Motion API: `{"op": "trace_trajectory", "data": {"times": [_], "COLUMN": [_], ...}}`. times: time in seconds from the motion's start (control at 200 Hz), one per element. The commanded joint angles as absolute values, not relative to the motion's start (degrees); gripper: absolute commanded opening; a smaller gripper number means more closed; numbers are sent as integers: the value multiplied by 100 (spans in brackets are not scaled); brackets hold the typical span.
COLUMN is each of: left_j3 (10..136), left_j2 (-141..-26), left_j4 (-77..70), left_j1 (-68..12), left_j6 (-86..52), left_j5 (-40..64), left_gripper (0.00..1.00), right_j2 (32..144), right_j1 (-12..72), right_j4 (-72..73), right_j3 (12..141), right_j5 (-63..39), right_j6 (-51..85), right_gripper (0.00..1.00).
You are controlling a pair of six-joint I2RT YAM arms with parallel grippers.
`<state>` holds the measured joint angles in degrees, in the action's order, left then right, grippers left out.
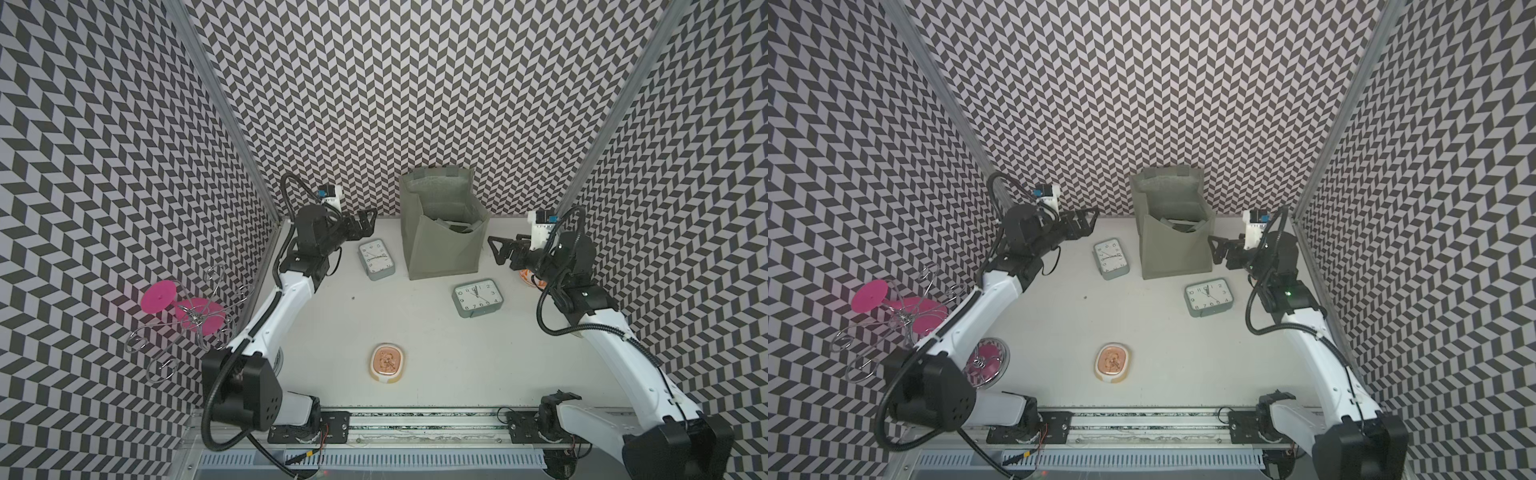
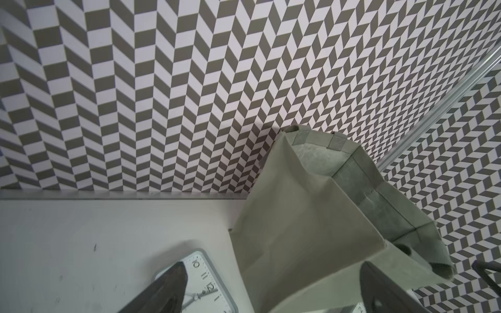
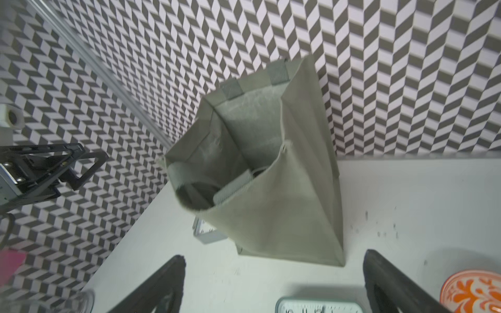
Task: Put the alarm clock into the canvas bag
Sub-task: Adjust the canvas bag at the center of the board, then pick up the alarm from the center of the board.
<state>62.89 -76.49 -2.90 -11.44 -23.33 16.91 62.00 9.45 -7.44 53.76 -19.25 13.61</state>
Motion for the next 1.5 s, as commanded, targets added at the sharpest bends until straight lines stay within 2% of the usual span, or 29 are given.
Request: {"op": "trace_trajectory", "data": {"times": [0.0, 0.08, 0.195, 0.33, 0.581, 0.736, 1.036, 1.242, 1.492], "left_j3": [5426, 5204, 4604, 3556, 1854, 1279, 613, 9, 31], "left_j2": [-7106, -6764, -6180, -5369, -4018, -3841, -3372, -3041, -2969], "left_j4": [-433, 256, 922, 958, 448, 118, 17, -526, -165], "left_j1": [-1498, -1907, -2472, -2518, -2514, -2521, -2522, -2522, -2522], "left_j6": [-2557, -2445, -2771, -3322, -4061, -4254, -4779, -4953, -4851], "left_j5": [1267, 670, 151, 632, 1302, 1677, 1512, 1971, 2066], "left_gripper": [98, 99, 99, 98, 93, 99, 98, 98, 98], "right_j2": [6022, 5969, 5898, 5889, 6128, 6486, 6846, 7086, 7358], "right_j1": [1444, 1831, 2219, 2790, 3531, 3599, 3630, 3665, 3683], "right_j4": [-702, -804, -502, -64, 380, 485, 1030, 1494, 1540], "right_j3": [5159, 4944, 4313, 3587, 2960, 2769, 2411, 2206, 2232], "right_j5": [-2126, -2129, -2736, -3514, -3925, -4234, -4635, -4859, -4992], "right_j6": [1480, 1583, 2152, 2688, 3400, 3402, 3553, 3703, 3681], "right_gripper": [99, 99, 99, 99, 99, 100, 100, 100, 100]}}
